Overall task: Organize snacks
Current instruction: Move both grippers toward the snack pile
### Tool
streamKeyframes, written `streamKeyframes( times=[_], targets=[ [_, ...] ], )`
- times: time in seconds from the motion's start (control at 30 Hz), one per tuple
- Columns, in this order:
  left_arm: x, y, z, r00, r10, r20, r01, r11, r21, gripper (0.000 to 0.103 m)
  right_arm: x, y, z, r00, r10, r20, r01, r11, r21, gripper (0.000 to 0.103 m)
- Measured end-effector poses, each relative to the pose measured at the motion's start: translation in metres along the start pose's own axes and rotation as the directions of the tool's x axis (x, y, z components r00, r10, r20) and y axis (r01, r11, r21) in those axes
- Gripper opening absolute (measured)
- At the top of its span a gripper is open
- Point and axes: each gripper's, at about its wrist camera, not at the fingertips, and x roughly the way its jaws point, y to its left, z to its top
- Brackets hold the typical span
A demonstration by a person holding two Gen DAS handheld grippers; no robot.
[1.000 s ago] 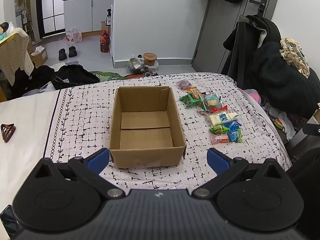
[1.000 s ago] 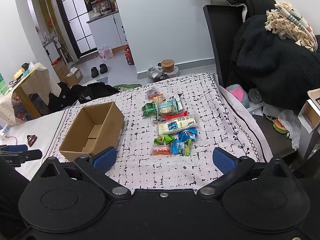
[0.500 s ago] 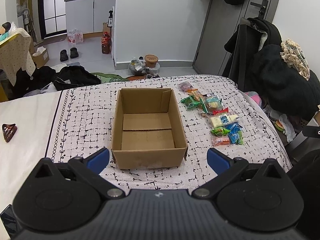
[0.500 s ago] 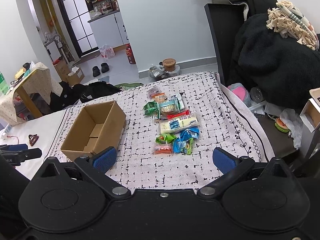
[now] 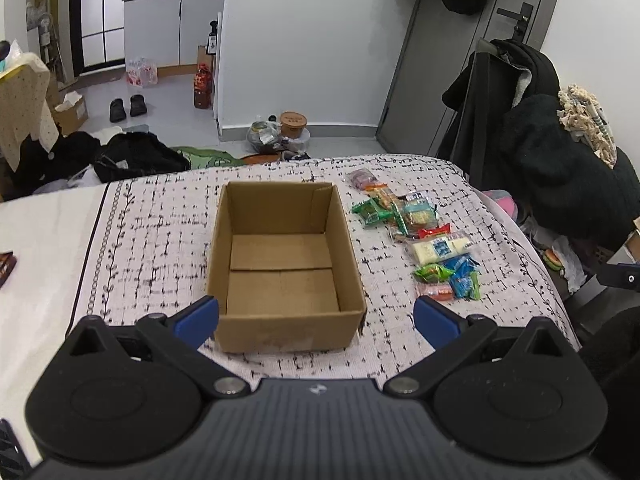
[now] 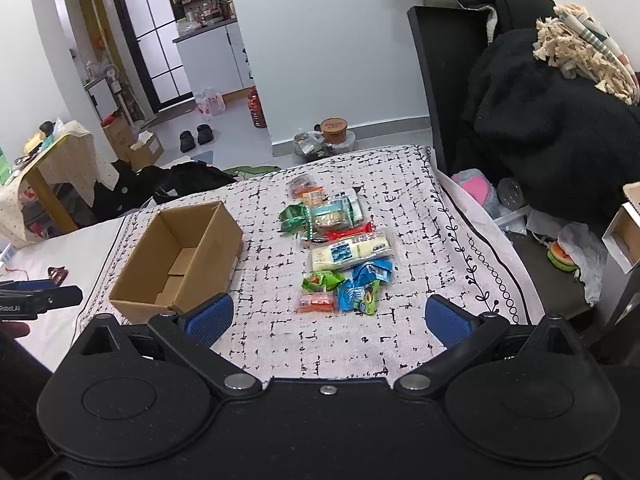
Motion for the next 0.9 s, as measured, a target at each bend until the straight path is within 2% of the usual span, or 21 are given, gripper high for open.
streamKeyframes(
  times=[0.3,0.43,0.9],
  targets=[
    [0.029,-0.005,0.005,0.999,-0.024,-0.028,0.025,0.999,0.022,0.103,0.018,-0.010,0.000,0.999,-0.029,-0.015,0.029,0.999,0.017,0.102],
    [0.047,-0.011,0.011,0.999,-0.021,-0.043,0.024,0.997,0.067,0.102,0.028,-0.013,0.001,0.999,-0.047,-0.026,0.047,0.999,0.023,0.102],
    [0.101,-0.026,0.035,0.993,-0.080,-0.089,0.092,0.986,0.138,0.101,0.065,-0.018,0.006,0.994,-0.086,-0.068,0.091,0.994,0.060,0.102]
  ],
)
